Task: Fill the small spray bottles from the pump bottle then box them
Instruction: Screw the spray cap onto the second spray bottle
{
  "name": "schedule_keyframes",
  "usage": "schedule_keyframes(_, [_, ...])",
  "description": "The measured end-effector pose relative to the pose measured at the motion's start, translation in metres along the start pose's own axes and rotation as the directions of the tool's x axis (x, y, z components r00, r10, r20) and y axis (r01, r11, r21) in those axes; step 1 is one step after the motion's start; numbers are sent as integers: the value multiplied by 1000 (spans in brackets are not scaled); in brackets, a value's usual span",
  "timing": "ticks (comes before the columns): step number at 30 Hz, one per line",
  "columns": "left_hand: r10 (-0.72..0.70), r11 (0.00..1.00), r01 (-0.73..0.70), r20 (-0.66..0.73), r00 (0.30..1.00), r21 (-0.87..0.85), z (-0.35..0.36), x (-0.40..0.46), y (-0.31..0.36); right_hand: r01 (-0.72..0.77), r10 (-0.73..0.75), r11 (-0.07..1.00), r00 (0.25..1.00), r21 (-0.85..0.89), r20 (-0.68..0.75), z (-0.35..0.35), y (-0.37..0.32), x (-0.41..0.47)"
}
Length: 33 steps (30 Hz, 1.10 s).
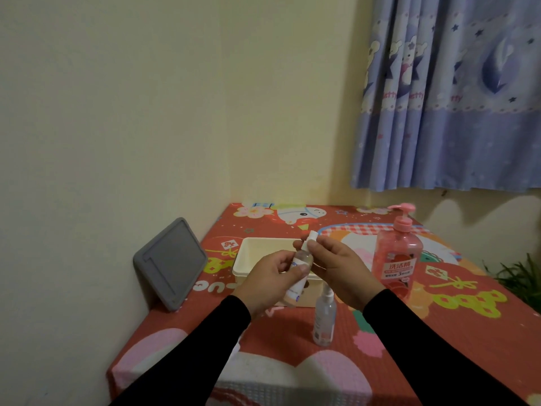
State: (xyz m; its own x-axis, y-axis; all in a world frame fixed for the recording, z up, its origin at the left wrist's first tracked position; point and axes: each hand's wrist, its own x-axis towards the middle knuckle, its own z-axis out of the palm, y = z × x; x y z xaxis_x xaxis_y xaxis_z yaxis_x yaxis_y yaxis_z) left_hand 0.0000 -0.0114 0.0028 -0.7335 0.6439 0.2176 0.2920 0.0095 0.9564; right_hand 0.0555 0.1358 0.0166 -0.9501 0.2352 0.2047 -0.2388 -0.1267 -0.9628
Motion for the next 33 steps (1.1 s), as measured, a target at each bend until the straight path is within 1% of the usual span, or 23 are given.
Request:
schedule_keyframes(3, [90,979,-70,-100,991,189,3,3,-6,42,-48,996,995,-80,-82,1,5,0])
schedule_keyframes(5, [145,949,-87,-177,974,303,7,2,-8,60,-77,990,988,-127,-133,5,9,0])
schedule_keyframes(7, [181,924,-86,-226,957,374,11,1,-8,67,-92,987,981,-144,-171,8,13,0])
schedule_keyframes(8, [185,922,-90,-227,956,376,12,1,-9,67,-94,986,980,-150,-178,8,13,-1])
schedule_keyframes(9, [179,928,-94,-208,962,361,11,1,-9,69,-96,985,981,-158,-171,8,11,0])
schedule_keyframes(11, [130,958,-98,-104,986,269,6,3,-6,65,-84,986,989,-155,-123,3,7,0])
schedule_keyframes(14, [36,999,-38,70,997,21,0,2,3,26,-26,999,1000,-29,-16,-1,-1,1])
schedule_keyframes(17, [-42,968,75,140,989,-240,-2,3,7,8,-9,1000,996,15,87,-3,-11,3])
schedule_keyframes(19, [-86,921,156,203,975,-357,-4,3,8,-21,21,1000,993,-2,120,-4,-16,5])
schedule_keyframes(20, [-98,905,184,233,968,-384,-5,3,9,-34,37,999,991,-19,130,-5,-17,5])
schedule_keyframes(22, [-99,900,201,267,959,-388,-8,2,10,-56,61,998,987,-33,147,-4,-19,6])
schedule_keyframes(25, [-107,928,196,278,954,-317,-9,1,11,-67,73,997,985,-39,158,-4,-16,6])
schedule_keyframes(29, [-81,974,122,211,974,-189,-10,0,10,-63,65,998,987,-15,148,-3,-14,6])
schedule_keyframes(33, [-1,995,16,149,989,-96,-8,0,8,6,7,992,994,-129,105,0,-14,6])
